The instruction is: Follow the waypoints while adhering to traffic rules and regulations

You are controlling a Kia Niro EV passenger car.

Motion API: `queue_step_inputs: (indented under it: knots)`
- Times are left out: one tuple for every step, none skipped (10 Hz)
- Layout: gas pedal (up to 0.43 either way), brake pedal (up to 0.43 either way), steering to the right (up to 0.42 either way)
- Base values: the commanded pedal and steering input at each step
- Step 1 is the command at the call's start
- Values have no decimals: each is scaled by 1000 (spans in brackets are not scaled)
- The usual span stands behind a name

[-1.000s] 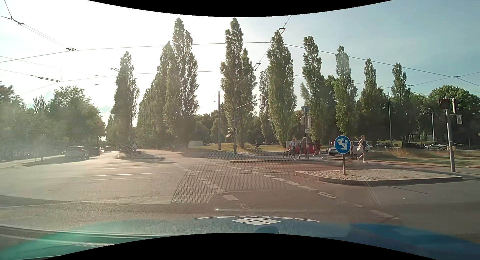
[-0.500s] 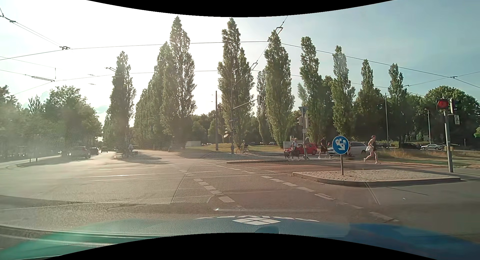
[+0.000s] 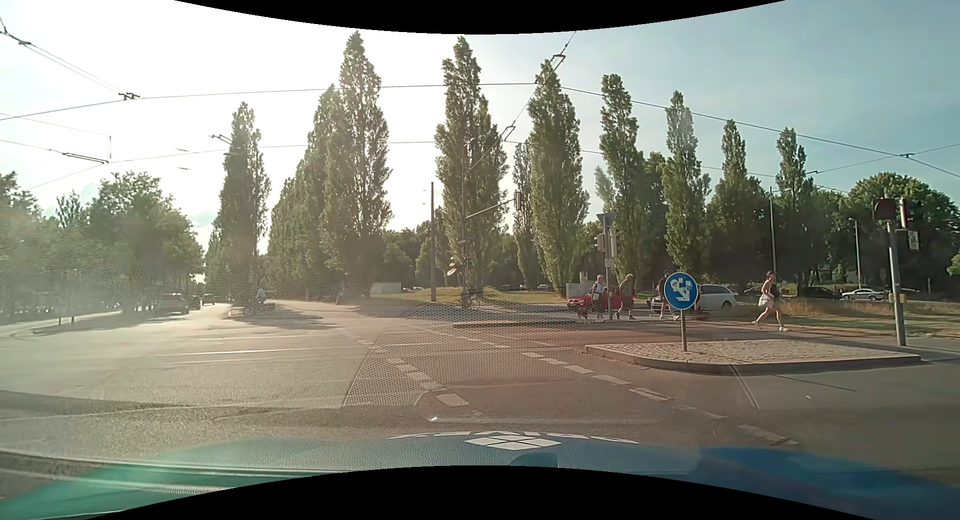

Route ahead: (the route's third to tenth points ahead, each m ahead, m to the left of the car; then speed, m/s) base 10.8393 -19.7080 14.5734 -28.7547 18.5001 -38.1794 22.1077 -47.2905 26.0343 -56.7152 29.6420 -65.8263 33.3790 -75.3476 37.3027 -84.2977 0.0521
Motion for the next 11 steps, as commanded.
queue_step_inputs:
  knots:
    - [0, 195, 352]
    - [0, 201, 354]
    - [0, 207, 355]
    - [0, 207, 355]
    - [0, 207, 355]
    - [0, 207, 355]
    - [0, 207, 355]
    - [0, 207, 355]
    - [0, 213, 355]
    - [0, 207, 355]
    - [0, 207, 355]
